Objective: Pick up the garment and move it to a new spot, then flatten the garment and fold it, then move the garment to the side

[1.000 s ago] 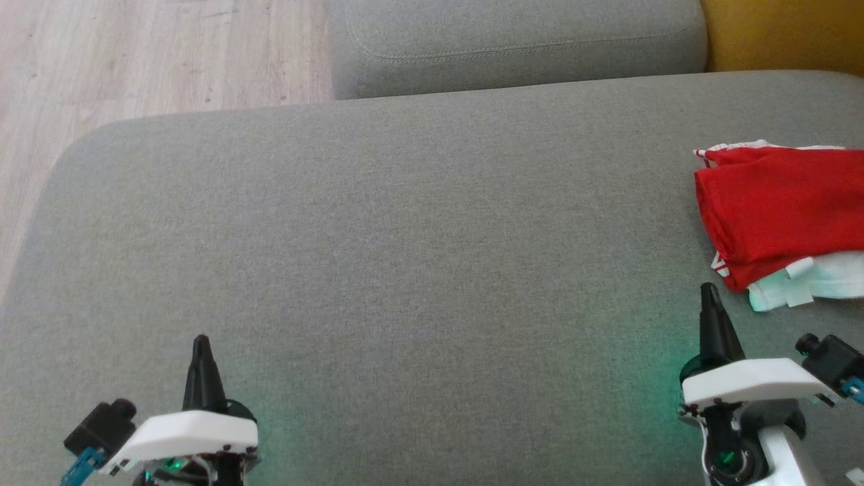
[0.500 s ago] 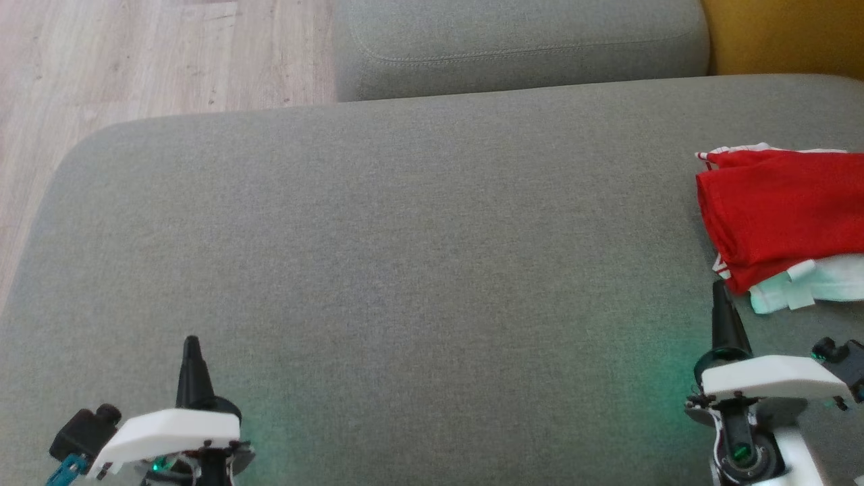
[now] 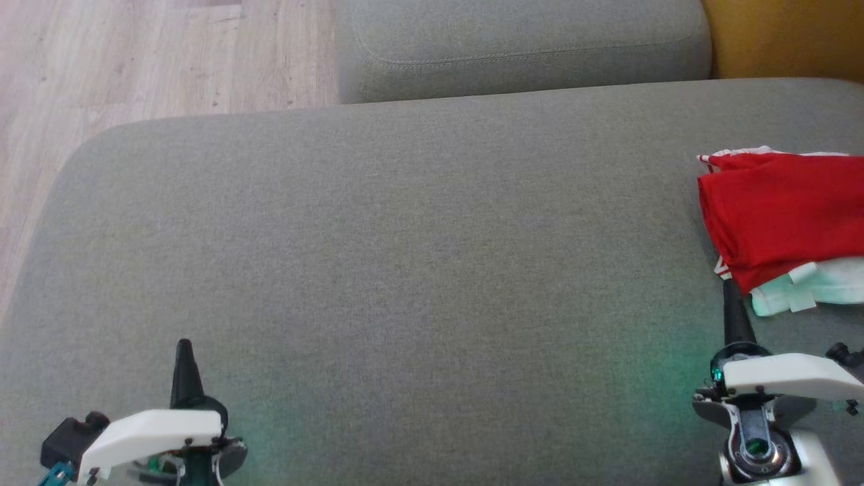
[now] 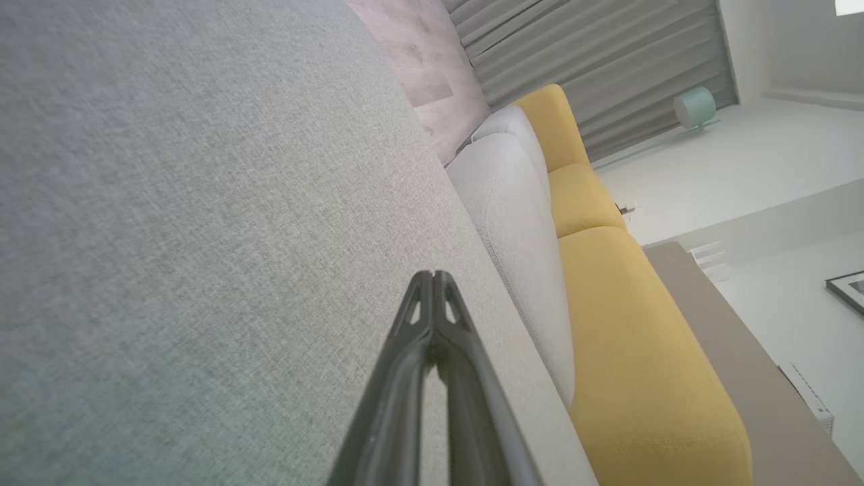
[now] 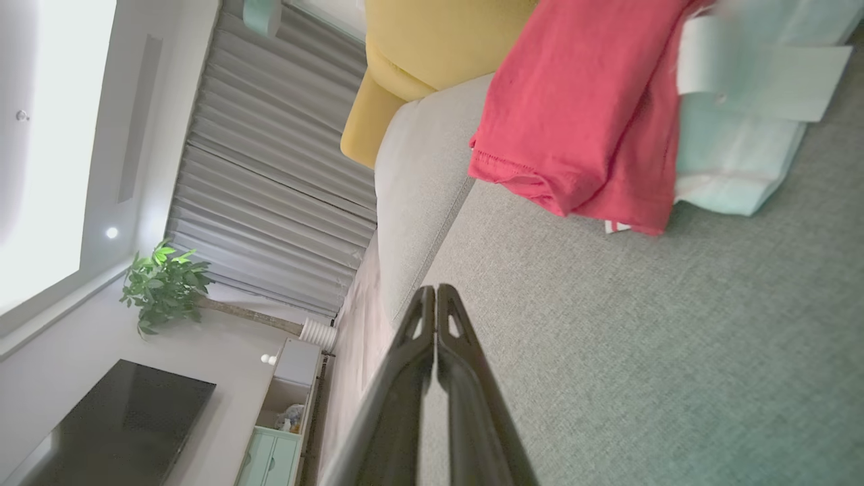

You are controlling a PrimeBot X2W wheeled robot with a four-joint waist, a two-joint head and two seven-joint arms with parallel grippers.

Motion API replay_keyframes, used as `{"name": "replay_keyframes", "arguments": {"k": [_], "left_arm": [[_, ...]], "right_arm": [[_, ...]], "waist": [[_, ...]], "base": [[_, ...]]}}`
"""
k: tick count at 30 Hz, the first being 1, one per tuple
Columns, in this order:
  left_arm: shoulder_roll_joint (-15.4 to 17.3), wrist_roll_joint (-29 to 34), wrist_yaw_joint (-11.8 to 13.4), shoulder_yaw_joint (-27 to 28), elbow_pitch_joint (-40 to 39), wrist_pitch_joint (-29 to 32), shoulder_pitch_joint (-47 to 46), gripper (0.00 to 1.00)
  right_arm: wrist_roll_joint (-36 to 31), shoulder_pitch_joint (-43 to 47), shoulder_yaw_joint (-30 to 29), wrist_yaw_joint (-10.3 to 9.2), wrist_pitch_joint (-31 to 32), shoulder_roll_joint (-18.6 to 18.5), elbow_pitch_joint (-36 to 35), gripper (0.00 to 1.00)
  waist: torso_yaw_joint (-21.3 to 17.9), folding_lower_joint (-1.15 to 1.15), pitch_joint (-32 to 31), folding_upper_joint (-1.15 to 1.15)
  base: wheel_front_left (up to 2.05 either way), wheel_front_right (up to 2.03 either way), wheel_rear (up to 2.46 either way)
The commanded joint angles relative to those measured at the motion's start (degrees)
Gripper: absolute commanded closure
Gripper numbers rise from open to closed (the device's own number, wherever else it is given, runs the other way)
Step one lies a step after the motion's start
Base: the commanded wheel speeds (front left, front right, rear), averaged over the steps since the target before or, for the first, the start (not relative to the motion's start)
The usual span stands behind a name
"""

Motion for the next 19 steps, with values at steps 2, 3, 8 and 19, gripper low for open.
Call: {"name": "replay_keyframes", "arguments": {"k": [2,3,8,19], "left_arm": [[0.16,-2.15,-0.81,1.95,-2.32,0.69,-3.17,1.00],[0.16,-2.73,-0.87,2.07,-2.36,0.86,-3.18,1.00],[0.16,-5.61,-1.19,2.64,-2.56,1.70,-3.25,1.00],[0.18,-11.99,-1.90,3.90,-3.01,3.56,-3.39,1.00]], "right_arm": [[2.59,-1.51,0.20,-0.03,0.69,-0.37,-2.60,1.00],[3.26,-1.49,0.10,-0.03,0.85,-0.38,-2.69,1.00],[6.58,-1.41,-0.36,-0.03,1.68,-0.38,-3.13,1.00],[13.93,-1.23,-1.38,-0.03,3.51,-0.40,-4.11,1.00]], "waist": [[0.05,0.00,-0.06,0.00],[0.07,0.00,-0.08,0.00],[0.17,0.00,-0.19,0.00],[0.39,0.00,-0.43,0.00]], "base": [[0.00,0.00,0.00],[0.00,0.00,0.00],[0.00,0.00,0.00],[0.00,0.00,0.00]]}}
